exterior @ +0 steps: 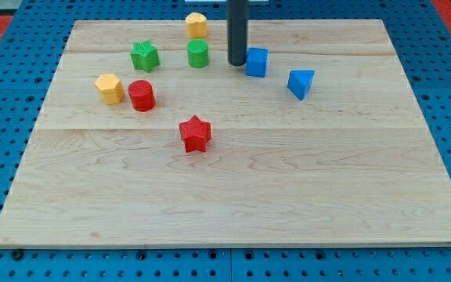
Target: Move the green circle into the green star
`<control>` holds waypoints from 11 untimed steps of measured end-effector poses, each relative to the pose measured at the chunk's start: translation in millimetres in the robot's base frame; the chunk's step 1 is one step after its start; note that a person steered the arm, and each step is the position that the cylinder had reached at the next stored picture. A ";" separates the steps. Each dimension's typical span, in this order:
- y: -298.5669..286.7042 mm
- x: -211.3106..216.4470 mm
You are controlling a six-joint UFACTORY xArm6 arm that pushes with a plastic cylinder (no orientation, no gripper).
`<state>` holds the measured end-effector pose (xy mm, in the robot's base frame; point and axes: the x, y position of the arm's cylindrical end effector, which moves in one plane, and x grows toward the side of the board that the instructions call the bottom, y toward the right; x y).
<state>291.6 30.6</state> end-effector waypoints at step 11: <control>111.6 -100.4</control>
<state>191.2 142.2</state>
